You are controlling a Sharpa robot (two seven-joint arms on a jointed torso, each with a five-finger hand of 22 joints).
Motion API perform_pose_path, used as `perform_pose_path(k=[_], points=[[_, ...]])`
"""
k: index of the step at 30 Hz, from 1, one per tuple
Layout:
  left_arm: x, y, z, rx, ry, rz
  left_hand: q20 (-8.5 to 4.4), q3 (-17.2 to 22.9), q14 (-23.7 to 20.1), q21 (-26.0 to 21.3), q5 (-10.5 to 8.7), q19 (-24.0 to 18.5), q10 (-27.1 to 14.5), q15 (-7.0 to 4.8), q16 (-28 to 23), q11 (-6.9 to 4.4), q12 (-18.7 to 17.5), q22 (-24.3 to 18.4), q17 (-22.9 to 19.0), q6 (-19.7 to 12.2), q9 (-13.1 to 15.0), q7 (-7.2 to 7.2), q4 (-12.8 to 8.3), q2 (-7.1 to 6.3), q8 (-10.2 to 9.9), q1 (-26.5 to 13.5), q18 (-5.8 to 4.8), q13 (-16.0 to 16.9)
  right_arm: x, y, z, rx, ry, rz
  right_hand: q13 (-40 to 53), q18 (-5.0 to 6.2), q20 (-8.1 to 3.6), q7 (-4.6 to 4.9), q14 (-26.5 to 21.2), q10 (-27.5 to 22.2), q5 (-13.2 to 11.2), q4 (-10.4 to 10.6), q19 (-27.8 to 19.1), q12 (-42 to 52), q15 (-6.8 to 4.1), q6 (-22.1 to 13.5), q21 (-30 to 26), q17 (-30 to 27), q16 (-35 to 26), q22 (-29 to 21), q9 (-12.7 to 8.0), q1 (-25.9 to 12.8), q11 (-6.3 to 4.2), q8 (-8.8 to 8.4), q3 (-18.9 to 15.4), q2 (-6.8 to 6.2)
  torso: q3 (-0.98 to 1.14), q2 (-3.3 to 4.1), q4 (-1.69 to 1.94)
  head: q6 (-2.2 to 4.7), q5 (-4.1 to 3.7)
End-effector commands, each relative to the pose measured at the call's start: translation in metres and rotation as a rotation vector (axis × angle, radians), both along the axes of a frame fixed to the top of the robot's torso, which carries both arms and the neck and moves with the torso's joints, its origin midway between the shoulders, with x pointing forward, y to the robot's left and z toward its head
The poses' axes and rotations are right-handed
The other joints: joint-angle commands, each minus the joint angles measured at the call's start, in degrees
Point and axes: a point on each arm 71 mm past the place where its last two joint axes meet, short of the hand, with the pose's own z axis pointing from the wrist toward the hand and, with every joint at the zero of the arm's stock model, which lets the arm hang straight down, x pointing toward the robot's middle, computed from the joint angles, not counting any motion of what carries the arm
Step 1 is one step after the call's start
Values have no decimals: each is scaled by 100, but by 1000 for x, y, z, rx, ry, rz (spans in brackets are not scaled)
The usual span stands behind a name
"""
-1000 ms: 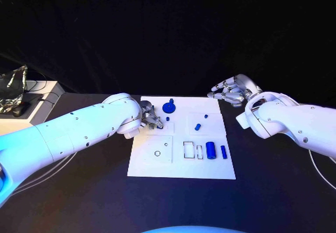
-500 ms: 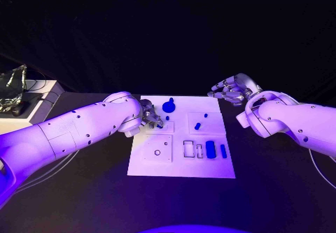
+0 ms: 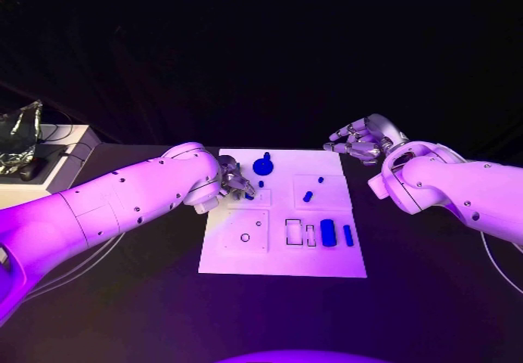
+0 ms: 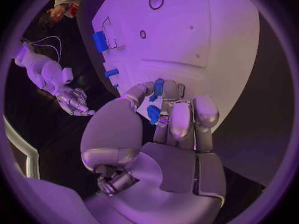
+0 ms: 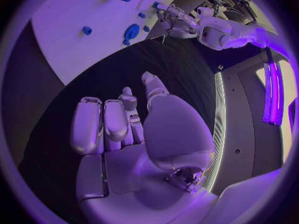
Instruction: Assemble the parts on the task board
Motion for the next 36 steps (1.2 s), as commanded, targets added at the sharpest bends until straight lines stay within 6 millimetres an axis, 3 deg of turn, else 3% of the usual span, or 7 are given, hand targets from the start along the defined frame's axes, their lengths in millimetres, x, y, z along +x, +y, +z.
perform_pose_path(k=[1, 12, 36], points=[[-5, -6, -6, -17, 52, -22, 8, 17, 24, -26, -37, 54, 426, -29, 40, -392, 22, 9, 12, 486, 411, -437, 18, 340, -11, 244, -90, -8, 0, 1, 0, -5, 3, 16, 7, 28, -25, -12, 10, -5, 39, -37, 194, -16, -20, 39, -17, -5, -19, 959, 4, 4, -36, -29, -3, 56, -2, 0, -3, -7, 2], [-3, -7, -6, -11, 39, -21, 18, -38, 28, -66, -83, 71, 419, -25, 77, -399, 89, 64, 36, 558, 457, -476, 107, 518, 25, 22, -100, 52, 1, 1, -1, -5, 4, 16, 5, 28, -25, -11, 9, -9, 54, -52, 194, -22, -19, 37, -18, -9, -22, 958, 2, 13, -36, -33, -2, 52, 1, -1, 5, -18, -1], [-3, -16, -5, 48, 17, -70, 52, 65, 40, -66, -53, 102, 488, -8, 134, -401, 11, 163, 93, 609, 418, -481, -55, 353, 30, 252, -106, 133, 1, 1, -2, -7, 7, 16, 2, 28, -25, -5, 8, -13, 75, -71, 193, -30, -18, 29, -22, -11, -23, 957, -5, 13, -34, -46, -2, 58, 4, 0, 7, -64, -16]])
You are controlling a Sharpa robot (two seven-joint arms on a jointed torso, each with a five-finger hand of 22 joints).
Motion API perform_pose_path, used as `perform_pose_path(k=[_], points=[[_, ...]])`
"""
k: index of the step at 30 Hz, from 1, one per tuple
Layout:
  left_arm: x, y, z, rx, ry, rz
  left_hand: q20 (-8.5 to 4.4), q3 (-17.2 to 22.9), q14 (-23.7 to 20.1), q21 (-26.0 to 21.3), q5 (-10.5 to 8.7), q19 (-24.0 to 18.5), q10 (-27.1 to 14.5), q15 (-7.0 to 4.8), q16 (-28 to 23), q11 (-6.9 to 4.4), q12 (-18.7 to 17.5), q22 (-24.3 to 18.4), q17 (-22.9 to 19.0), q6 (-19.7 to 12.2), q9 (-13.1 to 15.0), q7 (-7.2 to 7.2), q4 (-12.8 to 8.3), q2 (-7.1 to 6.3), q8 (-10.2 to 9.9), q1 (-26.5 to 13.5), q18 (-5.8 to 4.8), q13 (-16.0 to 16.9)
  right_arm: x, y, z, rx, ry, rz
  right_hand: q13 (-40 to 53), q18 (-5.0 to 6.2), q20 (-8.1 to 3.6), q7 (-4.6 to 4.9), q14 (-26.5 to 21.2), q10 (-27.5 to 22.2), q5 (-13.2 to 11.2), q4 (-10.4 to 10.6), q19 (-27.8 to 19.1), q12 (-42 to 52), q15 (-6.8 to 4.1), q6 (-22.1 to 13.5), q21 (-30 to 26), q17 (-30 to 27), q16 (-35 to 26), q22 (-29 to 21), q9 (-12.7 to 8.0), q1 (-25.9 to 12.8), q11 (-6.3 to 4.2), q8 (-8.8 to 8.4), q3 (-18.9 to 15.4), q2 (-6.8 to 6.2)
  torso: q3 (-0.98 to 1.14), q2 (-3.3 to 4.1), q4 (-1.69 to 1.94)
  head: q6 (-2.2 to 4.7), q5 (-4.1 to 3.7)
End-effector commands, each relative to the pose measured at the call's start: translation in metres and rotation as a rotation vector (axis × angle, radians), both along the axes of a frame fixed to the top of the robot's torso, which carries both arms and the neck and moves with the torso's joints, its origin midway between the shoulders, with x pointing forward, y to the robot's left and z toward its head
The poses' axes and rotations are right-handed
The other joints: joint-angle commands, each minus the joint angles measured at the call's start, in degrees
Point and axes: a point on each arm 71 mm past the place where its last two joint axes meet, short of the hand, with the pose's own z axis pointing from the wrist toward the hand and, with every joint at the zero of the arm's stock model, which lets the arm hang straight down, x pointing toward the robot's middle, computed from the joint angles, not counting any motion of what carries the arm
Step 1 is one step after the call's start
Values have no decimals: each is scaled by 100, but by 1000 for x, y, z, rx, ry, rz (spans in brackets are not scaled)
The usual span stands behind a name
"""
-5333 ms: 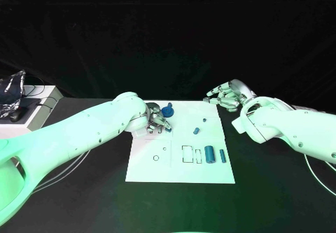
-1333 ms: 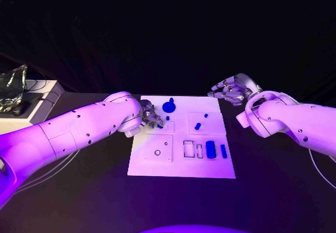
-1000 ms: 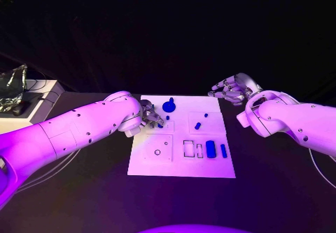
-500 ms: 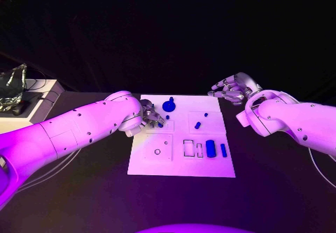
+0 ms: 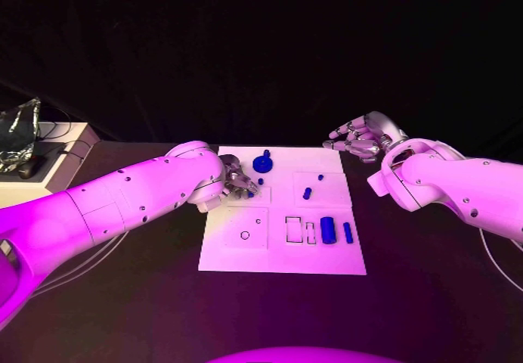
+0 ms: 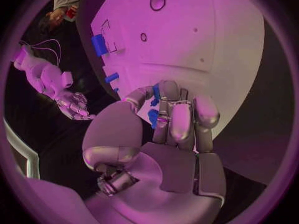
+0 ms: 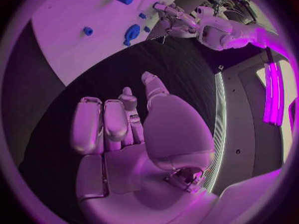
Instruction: Assemble the parts on the task board
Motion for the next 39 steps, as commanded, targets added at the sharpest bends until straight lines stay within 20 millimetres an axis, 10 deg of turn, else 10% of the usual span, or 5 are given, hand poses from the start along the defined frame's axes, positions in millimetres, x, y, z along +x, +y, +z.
perform_pose_path(k=[1, 20, 39], points=[[-3, -7, -2, 23, 15, -44, 10, 112, 8, -30, 28, 19, 467, -40, 24, -419, -39, 8, 8, 201, -10, -227, -115, 257, -19, 344, -107, 8, 0, 1, 0, -4, 2, 16, 5, 28, -25, -4, 9, -14, 18, -38, 193, -31, -18, 31, -22, -6, -22, 954, -4, 13, -35, -23, -4, 58, 3, -4, 6, -12, -5], [-2, -6, -3, 53, 12, -49, 24, 25, -2, -63, 0, 7, 450, -31, -3, -410, -70, 20, -24, 183, -21, -223, -20, 227, -24, 306, -104, 34, 0, 2, -1, -4, 1, 16, -3, 32, -22, -1, 6, -25, 21, -48, 189, -47, -16, 33, -39, -20, -32, 950, -17, -2, -32, -36, -8, 58, -3, -2, 0, -9, -22], [-1, 0, -2, 43, 5, -29, -15, -3152, -20, -214, -1, 23, 361, -50, -57, -414, 1, 89, -154, 170, -98, -262, 1181, 467, 19, 665, -118, 53, 0, 0, 0, -4, -3, 13, -34, 33, -22, -1, 4, -48, 21, -47, 187, -84, -16, 30, -48, -24, -37, 948, -19, -4, -32, -38, -8, 58, -8, -5, 1, -9, -27]])
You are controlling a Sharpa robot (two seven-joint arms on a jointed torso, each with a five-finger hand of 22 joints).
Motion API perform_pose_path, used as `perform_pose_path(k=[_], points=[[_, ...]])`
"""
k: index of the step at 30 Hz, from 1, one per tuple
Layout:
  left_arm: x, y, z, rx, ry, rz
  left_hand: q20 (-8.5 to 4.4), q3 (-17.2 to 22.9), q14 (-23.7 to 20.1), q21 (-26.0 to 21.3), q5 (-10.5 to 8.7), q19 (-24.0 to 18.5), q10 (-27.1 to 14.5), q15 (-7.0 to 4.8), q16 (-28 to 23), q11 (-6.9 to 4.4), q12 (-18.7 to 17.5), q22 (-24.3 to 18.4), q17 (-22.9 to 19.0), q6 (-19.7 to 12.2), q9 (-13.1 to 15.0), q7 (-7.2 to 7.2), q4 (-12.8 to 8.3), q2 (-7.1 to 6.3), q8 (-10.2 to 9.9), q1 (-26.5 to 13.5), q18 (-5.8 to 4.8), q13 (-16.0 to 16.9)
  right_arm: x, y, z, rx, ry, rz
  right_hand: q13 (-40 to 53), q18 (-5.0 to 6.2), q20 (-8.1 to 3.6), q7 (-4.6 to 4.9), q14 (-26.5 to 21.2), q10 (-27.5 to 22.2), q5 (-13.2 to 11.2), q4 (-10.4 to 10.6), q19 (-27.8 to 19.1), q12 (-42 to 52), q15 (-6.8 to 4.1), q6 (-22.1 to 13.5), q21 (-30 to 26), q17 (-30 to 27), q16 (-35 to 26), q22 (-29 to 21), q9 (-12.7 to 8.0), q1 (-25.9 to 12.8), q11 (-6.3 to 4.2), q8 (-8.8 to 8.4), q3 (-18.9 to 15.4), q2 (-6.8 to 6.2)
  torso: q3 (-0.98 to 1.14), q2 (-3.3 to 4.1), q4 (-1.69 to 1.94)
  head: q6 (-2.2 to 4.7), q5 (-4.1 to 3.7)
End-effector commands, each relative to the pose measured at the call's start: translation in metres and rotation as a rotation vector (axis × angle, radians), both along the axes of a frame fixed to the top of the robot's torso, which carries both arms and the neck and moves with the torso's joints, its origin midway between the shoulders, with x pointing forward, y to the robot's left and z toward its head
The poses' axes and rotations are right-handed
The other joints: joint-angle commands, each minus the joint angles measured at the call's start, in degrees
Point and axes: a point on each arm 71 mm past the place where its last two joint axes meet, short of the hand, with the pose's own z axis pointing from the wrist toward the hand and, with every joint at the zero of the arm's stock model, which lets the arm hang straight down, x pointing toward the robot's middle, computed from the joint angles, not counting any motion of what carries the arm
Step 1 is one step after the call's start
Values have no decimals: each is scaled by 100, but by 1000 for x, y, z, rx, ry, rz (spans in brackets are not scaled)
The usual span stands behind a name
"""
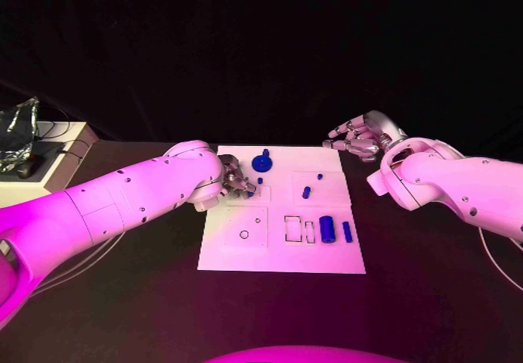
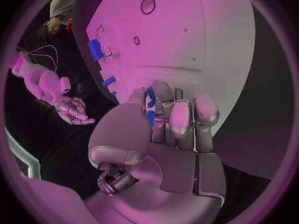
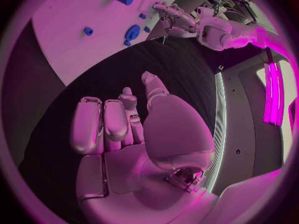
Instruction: Assemble the parts on the task board
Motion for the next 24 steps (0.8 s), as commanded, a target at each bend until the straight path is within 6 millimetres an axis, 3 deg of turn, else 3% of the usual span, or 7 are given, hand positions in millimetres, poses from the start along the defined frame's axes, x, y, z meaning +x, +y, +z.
perform_pose_path(k=[1, 10, 16, 19, 22, 24], points=[[-2, -2, -1, -4, 11, -9, -11, -193, 38, -30, -36, 20, 6, 1, -9, 33, 29, 14, -10, -12, 3, 42, 56, -11, 21, 32, -28, -7, 0, 1, 0, -3, -4, 13, -16, 34, -22, 10, 5, -15, 24, -27, 187, -25, -17, 40, -27, -12, -41, 950, -8, -11, -1, -39, 9, 58, -3, -1, 1, 6, -5], [-3, 0, 1, -12, 6, -7, -11, -384, 39, -44, -63, 36, 1, 4, -2, 36, 36, 56, -9, -13, 3, 48, 141, 0, 35, 76, -30, -15, 0, 0, 0, -2, -6, 11, -17, 34, -22, 10, 3, -11, 16, -21, 188, -25, -17, 36, -28, -16, -45, 950, -8, -19, -2, -40, 7, 61, -8, 1, 1, 7, -9], [-4, 0, 2, -20, 2, -8, -6, -433, 40, -48, -205, 41, 6, 6, 3, 37, 40, 71, -6, -1, 5, 48, 231, -63, 45, 30, -30, -16, -1, 0, 0, -2, -6, 9, -17, 34, -22, 10, 3, -11, 16, -21, 188, -25, -17, 36, -28, -16, -45, 950, -8, -19, -2, -40, 7, 61, -4, 1, 2, -4, -8], [-5, 1, 3, -24, -1, -8, -2, -441, 39, -57, -541, 39, 6, 10, 4, 41, 41, 74, -7, 5, 9, 55, 292, -71, 53, -4, -28, -18, -1, -1, 0, -2, -6, 9, -17, 34, -22, 10, 3, -11, 16, -21, 188, -25, -17, 36, -28, -16, -45, 950, -8, -19, -2, -40, 7, 61, -5, -1, 2, -1, -10], [-5, 1, 3, -28, -4, -8, 1, -438, 39, -60, -639, 41, 7, 11, 3, 44, 43, 79, -9, 6, 11, 57, 327, -85, 56, -24, -27, -18, -1, -1, -1, -2, -6, 8, -17, 34, -22, 10, 3, -11, 16, -21, 188, -25, -17, 36, -28, -16, -45, 950, -8, -19, -2, -40, 7, 61, -3, -4, 2, -3, -6], [-6, 2, 4, -30, -6, -7, 3, -425, 40, -63, -858, 44, 8, 14, 5, 47, 45, 87, -8, 10, 15, 62, 379, -110, 61, -56, -25, -19, -1, -1, -1, -2, -6, 8, -17, 34, -22, 10, 3, -11, 16, -21, 188, -25, -17, 36, -28, -16, -45, 950, -8, -19, -2, -40, 7, 61, -4, -4, 4, -2, -8]])
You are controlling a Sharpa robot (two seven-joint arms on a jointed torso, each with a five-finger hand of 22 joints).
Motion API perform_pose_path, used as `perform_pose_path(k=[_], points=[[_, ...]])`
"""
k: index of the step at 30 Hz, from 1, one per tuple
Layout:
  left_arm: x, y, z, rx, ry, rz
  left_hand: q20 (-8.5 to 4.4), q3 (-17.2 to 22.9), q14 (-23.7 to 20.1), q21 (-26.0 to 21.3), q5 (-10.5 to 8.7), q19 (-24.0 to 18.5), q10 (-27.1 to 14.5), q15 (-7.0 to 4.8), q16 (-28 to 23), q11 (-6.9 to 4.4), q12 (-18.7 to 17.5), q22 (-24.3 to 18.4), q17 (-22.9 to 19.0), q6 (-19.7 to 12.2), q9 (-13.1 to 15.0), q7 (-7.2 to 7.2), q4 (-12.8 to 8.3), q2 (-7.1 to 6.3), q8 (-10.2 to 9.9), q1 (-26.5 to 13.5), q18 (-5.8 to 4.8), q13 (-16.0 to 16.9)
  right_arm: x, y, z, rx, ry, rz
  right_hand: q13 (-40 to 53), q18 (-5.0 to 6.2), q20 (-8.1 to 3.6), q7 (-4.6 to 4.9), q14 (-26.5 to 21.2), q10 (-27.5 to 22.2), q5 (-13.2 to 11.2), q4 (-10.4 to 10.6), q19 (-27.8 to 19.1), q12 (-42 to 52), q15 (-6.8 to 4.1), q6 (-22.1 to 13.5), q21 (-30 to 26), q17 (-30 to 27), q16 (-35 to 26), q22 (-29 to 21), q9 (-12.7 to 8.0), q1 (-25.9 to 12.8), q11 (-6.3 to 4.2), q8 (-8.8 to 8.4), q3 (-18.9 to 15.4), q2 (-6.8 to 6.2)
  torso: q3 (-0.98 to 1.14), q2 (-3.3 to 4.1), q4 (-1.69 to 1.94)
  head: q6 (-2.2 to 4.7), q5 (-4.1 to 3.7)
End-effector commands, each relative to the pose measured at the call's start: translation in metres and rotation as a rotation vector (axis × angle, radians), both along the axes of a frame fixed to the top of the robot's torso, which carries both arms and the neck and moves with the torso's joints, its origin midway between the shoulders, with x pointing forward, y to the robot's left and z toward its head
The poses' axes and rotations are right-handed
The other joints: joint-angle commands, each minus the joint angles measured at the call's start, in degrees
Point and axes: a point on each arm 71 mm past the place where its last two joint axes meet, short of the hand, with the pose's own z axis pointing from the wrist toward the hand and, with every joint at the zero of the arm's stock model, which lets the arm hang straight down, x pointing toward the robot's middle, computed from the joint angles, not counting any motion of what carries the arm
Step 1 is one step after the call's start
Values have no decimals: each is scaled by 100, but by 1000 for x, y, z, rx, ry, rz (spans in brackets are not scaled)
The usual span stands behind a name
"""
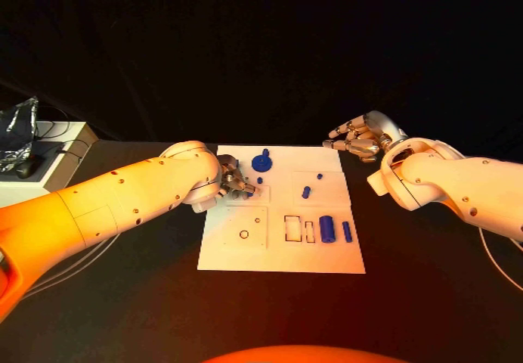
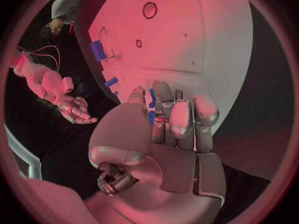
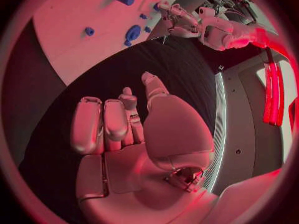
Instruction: Assemble the parts on the task board
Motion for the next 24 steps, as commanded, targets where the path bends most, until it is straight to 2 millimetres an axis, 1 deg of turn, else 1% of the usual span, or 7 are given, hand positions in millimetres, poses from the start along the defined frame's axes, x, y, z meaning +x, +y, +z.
perform_pose_path(k=[1, 5, 7, 8, 10, 20, 24], points=[[-1, -1, 2, -19, -4, 1, 3, 15, 39, -39, -200, 44, 8, 14, 6, 47, 25, 7, -3, 12, 7, 20, 49, -29, 40, -30, -26, -6, 0, 1, 0, -2, -7, 10, -5, 33, -22, -1, 3, -14, 16, -21, 188, -25, -17, 24, -28, -8, -23, 951, -8, 4, -4, -18, 7, 38, 2, -2, 3, 2, -3], [-1, 1, 4, -25, -7, 5, 6, 127, 39, -49, -495, 50, 3, 15, 6, 46, 28, 24, -6, 16, 11, 19, 216, -185, 47, -112, -22, -7, 0, 0, 0, -2, -5, 10, 1, 31, -23, -2, 7, -4, 21, -29, 191, -11, -18, 28, -18, -1, -18, 955, -7, 23, -6, -15, 11, 35, 7, -2, -1, 4, -2], [-1, 2, 4, -25, -7, 9, 3, 276, 38, -57, -516, 54, 5, 12, 7, 44, 34, 36, -7, 16, 14, 19, 326, -323, 53, -118, -22, -3, 0, 0, 0, -2, -5, 9, 1, 31, -23, -2, 7, -4, 21, -31, 191, -10, -18, 28, -18, -1, -18, 955, -7, 25, -6, -15, 12, 35, 7, -2, -2, 5, -3], [0, 3, 4, -25, -7, 11, 1, 339, 38, -60, -531, 58, -5, 12, 8, 49, 33, 46, -7, 7, 16, 26, 376, -352, 54, -132, -22, -1, 0, 0, 0, -2, -5, 9, 1, 31, -23, -2, 7, -4, 21, -31, 191, -10, -18, 28, -18, -1, -18, 955, -7, 25, -6, -15, 12, 35, 7, -2, -2, 5, -3], [0, 4, 5, -24, -7, 15, 1, 342, 38, -62, -534, 58, -3, 10, 10, 48, 35, 46, -7, 6, 16, 25, 380, -348, 55, -139, -21, -1, 0, -1, -1, -2, -5, 8, 1, 31, -23, -2, 7, -4, 21, -31, 191, -10, -18, 28, -18, -1, -18, 955, -7, 25, -6, -15, 12, 35, 11, -3, -2, 9, 1], [1, 11, 14, -67, -6, 38, 0, 381, 33, -84, -651, 54, -26, 8, -1, 49, 38, 51, -21, -23, 25, 33, 414, -371, 64, -220, -16, 7, -1, -2, 0, -1, -9, 5, 0, 31, -24, -2, 7, -2, 19, -27, 191, -10, -18, 28, -20, -2, -19, 954, -8, 8, -5, -16, 4, 34, 7, 3, 2, 7, 3], [3, 15, 25, -154, 0, 67, -28, 418, -39, -277, -663, -80, -207, 22, -240, 108, -8, -81, -301, -247, 23, 127, 408, -391, 37, -212, 13, -12, -1, -3, 0, 3, -16, 2, 0, 31, -24, -2, 7, -2, 19, -27, 191, -10, -18, 28, -20, -2, -19, 954, -8, 8, -5, -16, 4, 34, 12, 0, -4, 3, 8]])
